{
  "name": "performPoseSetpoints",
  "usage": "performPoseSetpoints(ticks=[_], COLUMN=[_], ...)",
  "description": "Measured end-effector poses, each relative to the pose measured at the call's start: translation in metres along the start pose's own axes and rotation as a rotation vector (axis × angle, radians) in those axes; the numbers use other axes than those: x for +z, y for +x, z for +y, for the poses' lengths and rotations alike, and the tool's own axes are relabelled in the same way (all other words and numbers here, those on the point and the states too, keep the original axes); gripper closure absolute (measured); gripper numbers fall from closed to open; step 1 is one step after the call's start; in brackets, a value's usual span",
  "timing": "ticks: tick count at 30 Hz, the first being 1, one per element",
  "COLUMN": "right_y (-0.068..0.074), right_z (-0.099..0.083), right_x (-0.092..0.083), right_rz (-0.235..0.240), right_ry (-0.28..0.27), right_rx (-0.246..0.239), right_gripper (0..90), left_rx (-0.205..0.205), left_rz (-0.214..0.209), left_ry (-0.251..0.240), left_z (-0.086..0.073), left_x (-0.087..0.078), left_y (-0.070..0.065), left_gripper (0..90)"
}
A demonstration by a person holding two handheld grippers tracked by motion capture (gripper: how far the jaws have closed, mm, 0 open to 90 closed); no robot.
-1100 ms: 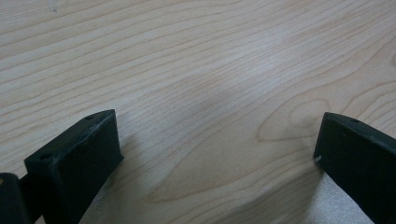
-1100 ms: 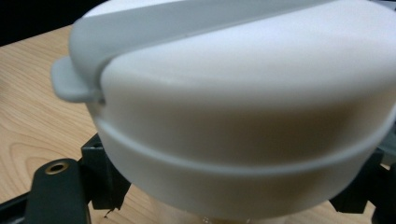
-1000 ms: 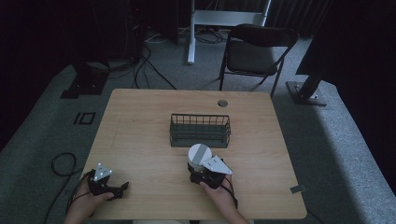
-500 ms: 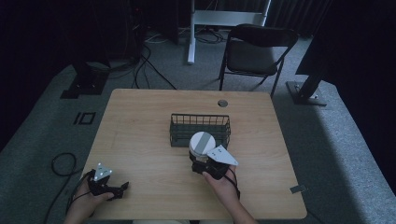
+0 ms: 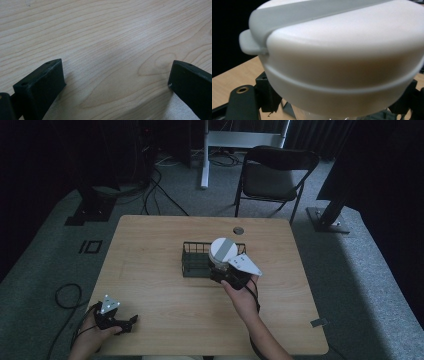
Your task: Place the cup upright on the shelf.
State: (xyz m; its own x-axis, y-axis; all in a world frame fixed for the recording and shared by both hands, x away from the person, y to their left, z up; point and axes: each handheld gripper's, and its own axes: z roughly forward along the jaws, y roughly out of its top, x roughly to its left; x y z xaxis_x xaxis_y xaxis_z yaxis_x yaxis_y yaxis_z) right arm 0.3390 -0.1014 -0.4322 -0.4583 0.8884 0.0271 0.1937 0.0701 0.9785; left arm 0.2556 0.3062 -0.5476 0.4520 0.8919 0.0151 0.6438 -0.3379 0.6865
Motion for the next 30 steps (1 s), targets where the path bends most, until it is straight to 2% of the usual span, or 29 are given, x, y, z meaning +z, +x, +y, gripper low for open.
performPoseSetpoints(ticks=[5, 12, 18, 30], right_y=[-0.004, -0.007, -0.008, -0.006], right_z=[0.011, 0.014, 0.012, 0.004], right_x=[0.012, 0.031, 0.047, 0.072], right_rz=[-0.028, -0.057, -0.096, -0.124], right_ry=[-0.001, 0.015, 0.041, 0.102], right_rx=[-0.002, 0.003, 0.007, 0.011], right_gripper=[18.3, 18.3, 18.3, 18.3], left_rx=[-0.002, -0.001, -0.003, -0.002], left_rz=[0.000, -0.001, -0.001, 0.000], left_ry=[0.000, 0.001, 0.000, 0.000], left_z=[0.000, 0.000, 0.000, 0.000], left_x=[0.000, 0.000, 0.000, 0.000], left_y=[0.000, 0.000, 0.000, 0.000], left_gripper=[0.8, 0.8, 0.8, 0.8])
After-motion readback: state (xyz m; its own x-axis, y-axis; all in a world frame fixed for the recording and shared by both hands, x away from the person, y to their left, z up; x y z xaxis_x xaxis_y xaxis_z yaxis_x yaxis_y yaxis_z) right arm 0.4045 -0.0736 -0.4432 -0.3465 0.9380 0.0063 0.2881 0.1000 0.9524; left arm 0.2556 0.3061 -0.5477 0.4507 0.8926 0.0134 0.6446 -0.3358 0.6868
